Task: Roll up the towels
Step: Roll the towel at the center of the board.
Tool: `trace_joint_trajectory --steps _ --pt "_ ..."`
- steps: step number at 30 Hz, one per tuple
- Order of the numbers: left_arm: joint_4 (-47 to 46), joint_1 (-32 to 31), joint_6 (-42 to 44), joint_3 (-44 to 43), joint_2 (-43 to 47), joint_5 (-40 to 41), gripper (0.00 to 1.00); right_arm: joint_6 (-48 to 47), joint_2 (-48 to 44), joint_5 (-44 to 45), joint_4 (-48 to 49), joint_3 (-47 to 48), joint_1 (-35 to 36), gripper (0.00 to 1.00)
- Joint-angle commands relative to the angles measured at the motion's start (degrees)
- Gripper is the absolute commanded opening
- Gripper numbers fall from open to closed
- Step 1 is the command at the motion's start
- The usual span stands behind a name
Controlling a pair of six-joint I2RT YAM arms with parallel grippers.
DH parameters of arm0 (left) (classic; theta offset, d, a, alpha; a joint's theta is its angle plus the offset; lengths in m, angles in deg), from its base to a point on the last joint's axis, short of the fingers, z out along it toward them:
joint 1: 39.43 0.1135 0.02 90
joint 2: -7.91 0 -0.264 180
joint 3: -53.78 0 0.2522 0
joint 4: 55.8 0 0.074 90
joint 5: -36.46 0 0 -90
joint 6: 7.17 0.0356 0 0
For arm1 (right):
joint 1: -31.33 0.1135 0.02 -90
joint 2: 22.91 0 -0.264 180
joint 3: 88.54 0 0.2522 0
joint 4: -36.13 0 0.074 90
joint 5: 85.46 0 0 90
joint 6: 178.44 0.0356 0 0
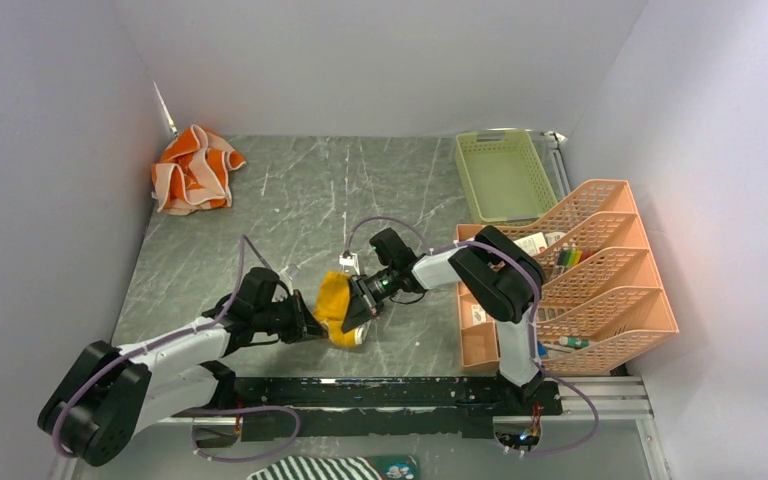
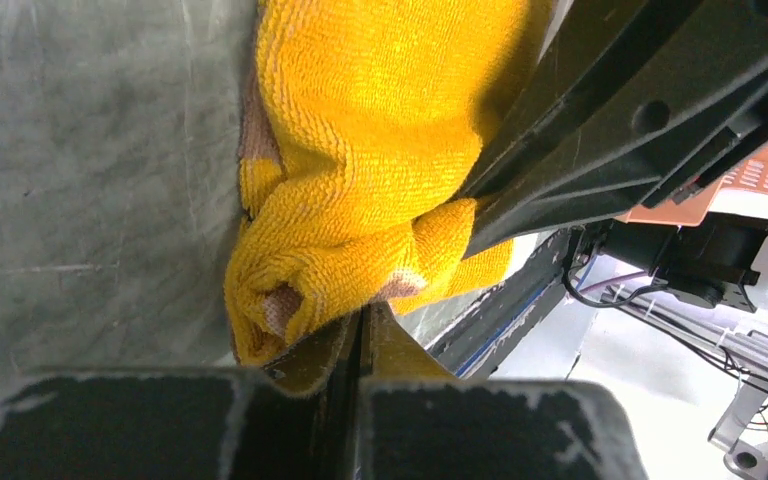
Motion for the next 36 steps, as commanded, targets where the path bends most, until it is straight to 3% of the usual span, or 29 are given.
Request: trace_joint_trajectory --steps 1,3,8,12,17,20,24,36 --pt "-3.6 -0.3 0.2 -0.9 -3.5 7.6 0.1 -3.3 -2.7 5.6 -4.0 -2.3 -0.6 0.0" --pt "-5.7 -0.2 -0.2 -0.2 -5.9 7.0 0.1 -4.6 -4.5 8.2 -5.2 -3.2 -0.6 0.02" --pt "-8.8 -0.3 0.5 0.3 -10.9 6.2 0.09 -12.2 -10.2 16.2 -13.2 -1.5 1.0 0.32" --pt "-10.2 -0.3 2.4 -0.6 -15.3 5.1 0.09 -18.4 -14.8 27.4 -19.2 1.1 4.6 0.41" --pt "-11.3 -0.3 3.6 -1.5 -19.1 4.0 0.07 -26.3 -24.8 44.9 -11.2 -4.9 10.7 0.63" --pt "-11.2 -0.4 4.1 -2.1 -20.6 3.5 0.07 -30.5 -30.2 48.1 -3.5 -11.4 13.0 0.64" --pt "-9.7 -0.7 4.9 -3.3 -21.3 4.1 0.07 -35.4 -34.7 45.1 4.3 -17.1 14.8 0.65" --pt "-5.2 -0.9 7.3 -6.2 -21.8 4.0 0.07 -49.7 -30.8 49.1 11.8 -19.8 20.4 0.65"
